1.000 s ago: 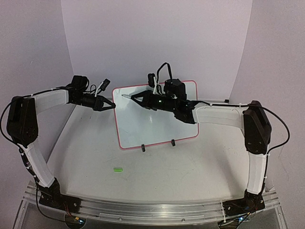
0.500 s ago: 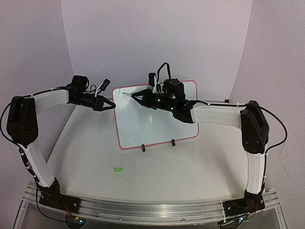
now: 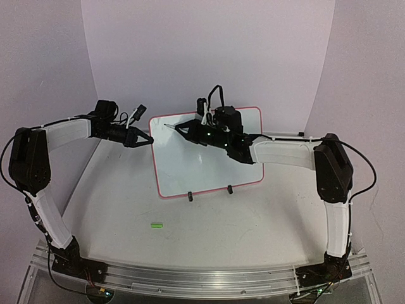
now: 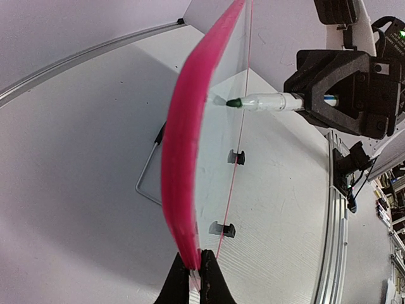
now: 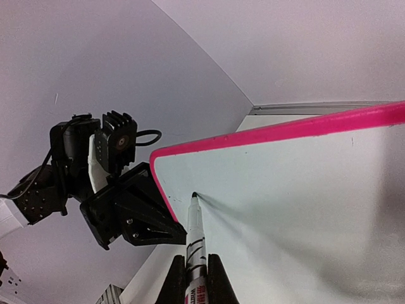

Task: Write a sentence on the whiteboard
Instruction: Write a sentence at the center of the board.

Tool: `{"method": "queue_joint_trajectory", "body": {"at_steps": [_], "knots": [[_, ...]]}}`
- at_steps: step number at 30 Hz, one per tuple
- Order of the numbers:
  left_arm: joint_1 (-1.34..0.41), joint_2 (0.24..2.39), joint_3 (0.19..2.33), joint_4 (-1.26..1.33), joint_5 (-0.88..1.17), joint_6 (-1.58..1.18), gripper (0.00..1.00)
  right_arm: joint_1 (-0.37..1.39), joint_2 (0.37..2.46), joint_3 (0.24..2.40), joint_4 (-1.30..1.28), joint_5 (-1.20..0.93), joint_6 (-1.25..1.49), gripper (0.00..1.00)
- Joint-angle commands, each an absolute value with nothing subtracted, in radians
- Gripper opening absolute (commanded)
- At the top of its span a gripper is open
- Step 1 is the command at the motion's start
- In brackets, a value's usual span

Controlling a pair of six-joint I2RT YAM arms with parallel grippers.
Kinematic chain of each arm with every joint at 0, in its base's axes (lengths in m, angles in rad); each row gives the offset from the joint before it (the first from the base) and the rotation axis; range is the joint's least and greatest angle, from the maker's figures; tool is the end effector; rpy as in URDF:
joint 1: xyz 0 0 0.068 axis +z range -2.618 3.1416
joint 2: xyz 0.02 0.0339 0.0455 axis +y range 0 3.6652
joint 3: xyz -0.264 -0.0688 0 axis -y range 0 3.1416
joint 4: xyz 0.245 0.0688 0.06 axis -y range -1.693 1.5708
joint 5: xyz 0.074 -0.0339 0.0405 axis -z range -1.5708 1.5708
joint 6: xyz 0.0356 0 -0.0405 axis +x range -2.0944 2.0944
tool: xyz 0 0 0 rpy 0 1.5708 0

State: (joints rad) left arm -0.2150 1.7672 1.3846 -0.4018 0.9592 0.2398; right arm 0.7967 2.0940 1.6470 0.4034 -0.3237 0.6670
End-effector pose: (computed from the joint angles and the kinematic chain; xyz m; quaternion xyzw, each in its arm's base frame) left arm 0.3729 -0.1113 0.2699 0.3570 0.7585 -0.4220 0.3452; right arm 0.3459 0.3700 0.2857 -0.1574 0.7042 0.5427 0.4299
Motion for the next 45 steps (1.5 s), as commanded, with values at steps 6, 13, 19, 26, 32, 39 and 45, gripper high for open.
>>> {"method": "queue_joint_trajectory", "body": {"at_steps": [6, 13, 19, 26, 32, 39, 45], "knots": [[-0.235, 1.754, 1.367, -0.438, 0.880, 0.305, 0.00, 0.791, 2.127, 1.697, 0.442, -0.291, 0.671, 0.00], [-0.237, 1.752, 1.368, -0.441, 0.878, 0.304, 0.00, 0.792, 2.160, 1.721, 0.425, -0.335, 0.672, 0.00], [-0.239, 1.753, 1.370, -0.442, 0.876, 0.306, 0.00, 0.793, 2.177, 1.730, 0.409, -0.358, 0.672, 0.00], [-0.241, 1.753, 1.371, -0.443, 0.874, 0.306, 0.00, 0.793, 2.165, 1.694, 0.407, -0.358, 0.672, 0.00], [-0.242, 1.753, 1.371, -0.445, 0.871, 0.306, 0.00, 0.792, 2.133, 1.655, 0.408, -0.320, 0.668, 0.00], [-0.244, 1.752, 1.373, -0.447, 0.869, 0.307, 0.00, 0.792, 2.116, 1.641, 0.411, -0.307, 0.665, 0.00], [-0.247, 1.749, 1.371, -0.446, 0.864, 0.308, 0.00, 0.792, 2.081, 1.591, 0.445, -0.251, 0.668, 0.00]]}}
